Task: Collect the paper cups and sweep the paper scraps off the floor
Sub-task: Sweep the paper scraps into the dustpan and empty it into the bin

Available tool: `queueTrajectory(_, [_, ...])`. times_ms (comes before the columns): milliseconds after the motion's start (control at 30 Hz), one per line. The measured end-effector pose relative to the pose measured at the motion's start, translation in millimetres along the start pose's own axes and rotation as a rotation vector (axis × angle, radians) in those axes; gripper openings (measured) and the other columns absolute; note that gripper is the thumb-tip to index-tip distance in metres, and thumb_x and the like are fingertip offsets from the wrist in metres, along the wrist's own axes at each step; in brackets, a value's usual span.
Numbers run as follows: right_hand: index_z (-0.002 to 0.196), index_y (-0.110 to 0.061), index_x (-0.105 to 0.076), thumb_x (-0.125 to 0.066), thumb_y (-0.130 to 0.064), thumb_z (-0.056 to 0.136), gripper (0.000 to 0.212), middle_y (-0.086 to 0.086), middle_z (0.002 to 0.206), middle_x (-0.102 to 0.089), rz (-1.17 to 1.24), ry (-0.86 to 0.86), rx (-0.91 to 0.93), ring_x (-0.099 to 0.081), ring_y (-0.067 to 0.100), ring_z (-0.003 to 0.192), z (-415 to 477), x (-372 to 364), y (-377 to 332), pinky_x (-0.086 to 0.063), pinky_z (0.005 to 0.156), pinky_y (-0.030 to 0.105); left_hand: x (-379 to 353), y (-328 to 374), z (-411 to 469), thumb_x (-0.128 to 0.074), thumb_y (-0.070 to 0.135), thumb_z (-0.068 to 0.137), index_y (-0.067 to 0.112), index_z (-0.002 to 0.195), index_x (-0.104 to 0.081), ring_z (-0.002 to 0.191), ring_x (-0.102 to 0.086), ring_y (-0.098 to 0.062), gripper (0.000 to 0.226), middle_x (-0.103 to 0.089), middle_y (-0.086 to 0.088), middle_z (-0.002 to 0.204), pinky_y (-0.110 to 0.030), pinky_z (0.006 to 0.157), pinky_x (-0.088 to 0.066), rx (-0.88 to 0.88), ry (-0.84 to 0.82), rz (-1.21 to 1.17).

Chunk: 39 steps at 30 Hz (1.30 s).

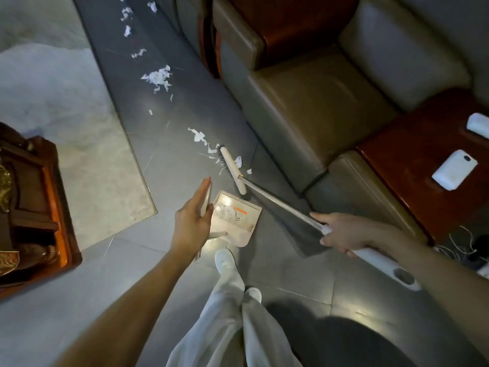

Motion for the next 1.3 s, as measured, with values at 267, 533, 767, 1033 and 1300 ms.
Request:
queueTrajectory(267, [0.153, -0.035, -0.010, -0.047, -0.012, 0.095, 0.072, 0.003, 0.090, -0.056, -0.226, 0.121, -0.020, -0.059, 0.017, 0.064, 62.9, 116.8, -67.1, -0.048, 0.044, 0.024, -2.5, 26.8, 77.7, -0.047, 0.017, 0.099, 0.068, 0.119, -0.019, 0.122, -0.053, -0.029, 0.062, -0.035, 0.021, 0.138, -0.034, 0.099, -0.042, 0.026, 0.051, -0.061])
queueTrajectory(533, [0.138, -0.013, -0.040, -0.050, -0.007, 0.087, 0.053, 0.010, 0.086, -0.060, -0.459, 0.130, 0.059, -0.061, 0.022, 0.057, 155.9, 237.8, -134.9, -0.044, 0.043, 0.024, -26.4, 57.9, 144.5, -0.048, 0.020, 0.098, 0.065, 0.121, -0.020, 0.131, -0.045, -0.028, 0.058, -0.027, 0.028, 0.132, -0.043, 0.105, -0.035, 0.109, 0.130, -0.079])
queueTrajectory(767, [0.126, -0.008, -0.048, -0.051, 0.002, 0.087, 0.041, 0.010, 0.087, -0.055, -0.732, 0.136, 0.210, -0.056, 0.020, 0.058, 243.7, 328.6, -207.1, -0.044, 0.045, 0.028, -46.0, 73.6, 178.0, -0.051, 0.017, 0.097, 0.053, 0.131, -0.023, 0.105, -0.044, -0.003, 0.056, -0.036, 0.023, 0.126, -0.023, 0.076, -0.047, 0.309, 0.389, -0.113])
queueTrajectory(1033, [0.140, -0.011, -0.039, -0.053, -0.003, 0.091, 0.052, 0.014, 0.112, -0.058, -0.998, 0.078, 0.338, -0.057, 0.019, 0.061, 312.8, 348.1, -258.3, -0.052, 0.053, 0.030, -65.3, 88.8, 192.5, -0.056, 0.007, 0.093, 0.041, 0.139, -0.021, 0.109, -0.049, -0.005, 0.067, -0.044, 0.020, 0.125, -0.011, 0.090, -0.035, 0.359, 0.464, -0.068])
queueTrajectory(1300, [0.149, -0.023, -0.026, -0.048, -0.002, 0.092, 0.065, 0.001, 0.085, -0.052, -1.205, -0.211, 0.336, -0.056, 0.013, 0.061, 275.0, 340.5, -181.8, -0.047, 0.045, 0.022, -57.1, 90.6, 215.2, -0.054, 0.006, 0.094, 0.046, 0.135, -0.029, 0.119, -0.044, 0.000, 0.063, -0.036, 0.029, 0.131, -0.002, 0.092, -0.028, 0.382, 0.617, -0.138])
Point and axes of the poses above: each hand's wrist, its own z-axis towards the middle knuckle, its own x-axis out of the back of the hand, y = z × x, the point moved 6 cm from there along z, towards the middle knuckle
